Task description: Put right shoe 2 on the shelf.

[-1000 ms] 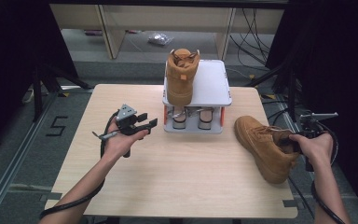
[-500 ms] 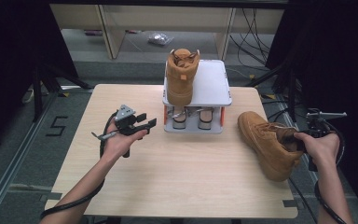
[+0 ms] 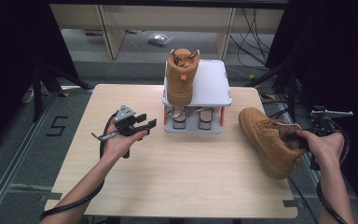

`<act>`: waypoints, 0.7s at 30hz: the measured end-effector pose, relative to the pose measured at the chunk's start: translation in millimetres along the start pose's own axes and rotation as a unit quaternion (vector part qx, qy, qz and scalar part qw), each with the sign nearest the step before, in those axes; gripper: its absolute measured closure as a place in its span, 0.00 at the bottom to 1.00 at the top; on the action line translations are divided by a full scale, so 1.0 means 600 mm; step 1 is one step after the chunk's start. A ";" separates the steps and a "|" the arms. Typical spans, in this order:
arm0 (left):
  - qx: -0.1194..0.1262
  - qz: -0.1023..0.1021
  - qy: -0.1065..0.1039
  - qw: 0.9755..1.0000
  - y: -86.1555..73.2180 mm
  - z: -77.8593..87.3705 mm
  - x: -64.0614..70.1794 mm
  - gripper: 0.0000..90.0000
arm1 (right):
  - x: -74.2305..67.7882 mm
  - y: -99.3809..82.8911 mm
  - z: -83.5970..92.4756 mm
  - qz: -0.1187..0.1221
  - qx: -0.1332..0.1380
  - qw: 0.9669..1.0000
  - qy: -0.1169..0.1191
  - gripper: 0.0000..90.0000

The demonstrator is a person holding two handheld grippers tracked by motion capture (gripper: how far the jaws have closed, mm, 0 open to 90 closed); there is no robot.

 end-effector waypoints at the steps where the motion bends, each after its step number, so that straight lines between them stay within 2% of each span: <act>1: 0.003 0.002 0.000 1.000 0.001 -0.001 0.001 0.53 | 0.000 0.006 0.005 0.004 0.004 1.000 -0.004 0.95; 3: 0.005 0.001 0.000 1.000 0.003 -0.002 0.001 0.53 | 0.001 0.009 0.008 0.005 0.003 1.000 -0.010 0.95; 4: 0.007 0.001 -0.001 1.000 0.005 -0.003 0.001 0.53 | 0.001 0.011 0.008 0.010 0.011 1.000 -0.010 0.95; 5: 0.006 0.002 0.000 1.000 0.006 -0.003 0.002 0.53 | -0.004 0.013 0.010 -0.002 0.009 1.000 0.002 0.95; 7: 0.006 0.000 -0.003 1.000 0.008 -0.005 0.004 0.53 | 0.000 0.016 0.014 0.002 0.009 1.000 -0.013 0.95; 11: 0.008 -0.003 -0.006 1.000 0.011 -0.005 0.009 0.53 | -0.003 0.019 0.021 -0.012 0.016 1.000 -0.010 0.95; 12: 0.007 -0.002 -0.006 1.000 0.010 -0.004 0.011 0.53 | -0.003 0.020 0.023 -0.009 0.016 1.000 -0.013 0.95; 14: 0.008 -0.003 -0.009 1.000 0.009 -0.001 0.012 0.53 | -0.009 0.022 0.026 -0.026 0.021 0.999 -0.006 0.95; 15: 0.007 -0.003 -0.006 1.000 0.008 0.000 0.011 0.53 | -0.007 0.023 0.026 -0.019 0.022 1.000 -0.009 0.95; 16: 0.007 -0.003 -0.006 1.000 0.008 0.000 0.011 0.53 | -0.009 0.023 0.028 -0.022 0.019 1.000 -0.009 0.95; 17: 0.005 -0.002 -0.006 1.000 0.006 0.004 0.012 0.53 | -0.011 0.027 0.028 -0.024 0.027 0.999 -0.004 0.95; 18: 0.004 -0.003 -0.006 1.000 0.006 0.006 0.012 0.53 | -0.009 0.028 0.029 -0.019 0.024 0.999 -0.011 0.95; 21: 0.007 -0.005 -0.008 1.000 0.007 0.011 0.013 0.53 | -0.014 0.034 0.029 -0.032 0.028 0.999 -0.006 0.95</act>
Point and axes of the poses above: each handheld gripper's, and its own axes: z roughly backward along the jaws, y roughly out of its top, x roughly to its right, the point moved 7 cm from there along -z, roughly forward along the jaws, and after that the axes turned 13 degrees about z, right-handed, at the moved point
